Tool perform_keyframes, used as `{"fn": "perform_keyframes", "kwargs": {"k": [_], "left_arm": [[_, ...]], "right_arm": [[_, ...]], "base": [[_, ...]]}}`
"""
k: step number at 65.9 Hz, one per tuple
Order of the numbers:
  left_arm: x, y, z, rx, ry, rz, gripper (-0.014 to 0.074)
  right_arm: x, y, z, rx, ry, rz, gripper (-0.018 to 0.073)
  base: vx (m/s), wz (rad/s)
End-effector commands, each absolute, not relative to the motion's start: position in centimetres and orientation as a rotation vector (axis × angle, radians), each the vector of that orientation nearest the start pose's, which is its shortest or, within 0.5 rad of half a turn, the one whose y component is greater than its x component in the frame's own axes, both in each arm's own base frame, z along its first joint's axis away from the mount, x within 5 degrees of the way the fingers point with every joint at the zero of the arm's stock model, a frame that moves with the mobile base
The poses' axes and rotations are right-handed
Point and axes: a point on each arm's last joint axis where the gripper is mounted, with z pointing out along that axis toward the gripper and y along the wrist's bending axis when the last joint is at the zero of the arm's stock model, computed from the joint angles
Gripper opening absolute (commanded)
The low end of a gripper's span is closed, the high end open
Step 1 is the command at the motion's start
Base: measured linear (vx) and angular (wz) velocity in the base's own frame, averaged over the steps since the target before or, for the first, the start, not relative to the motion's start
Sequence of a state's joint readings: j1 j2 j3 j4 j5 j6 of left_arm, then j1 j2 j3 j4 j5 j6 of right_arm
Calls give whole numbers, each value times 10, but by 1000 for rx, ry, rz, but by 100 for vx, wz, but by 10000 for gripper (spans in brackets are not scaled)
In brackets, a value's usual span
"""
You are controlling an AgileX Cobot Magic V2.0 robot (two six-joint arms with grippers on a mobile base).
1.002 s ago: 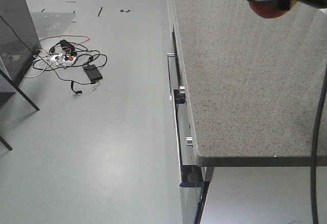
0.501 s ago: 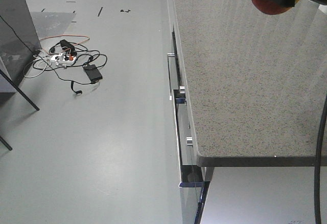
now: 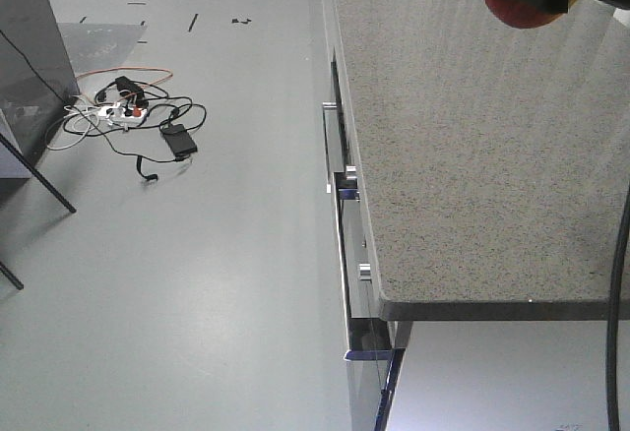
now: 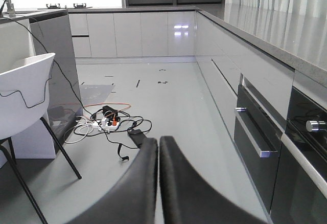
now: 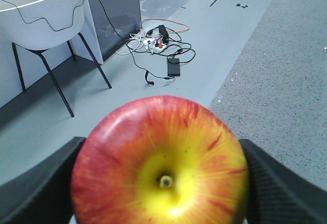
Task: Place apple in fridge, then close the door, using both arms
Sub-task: 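Drive the base away from the counter holding the apple in the right gripper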
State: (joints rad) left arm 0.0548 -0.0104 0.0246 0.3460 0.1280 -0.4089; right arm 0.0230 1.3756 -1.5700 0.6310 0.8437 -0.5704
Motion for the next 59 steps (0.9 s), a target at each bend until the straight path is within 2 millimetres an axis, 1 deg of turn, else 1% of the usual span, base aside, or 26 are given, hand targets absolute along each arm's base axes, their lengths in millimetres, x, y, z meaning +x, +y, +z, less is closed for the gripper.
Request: {"fn": "perform_keyframes", "kwargs": {"k": [1, 43, 59], "left_arm": [[55, 4, 208, -104, 1520, -2, -6], [55, 4, 208, -104, 1520, -2, -6], [55, 4, 208, -104, 1520, -2, -6]], "right_arm": [[280, 46, 487, -384, 1834, 399, 122], [280, 46, 487, -384, 1834, 399, 122], [280, 46, 487, -384, 1834, 399, 122]], "base": [[0, 0], [0, 0], [-1, 10]]}}
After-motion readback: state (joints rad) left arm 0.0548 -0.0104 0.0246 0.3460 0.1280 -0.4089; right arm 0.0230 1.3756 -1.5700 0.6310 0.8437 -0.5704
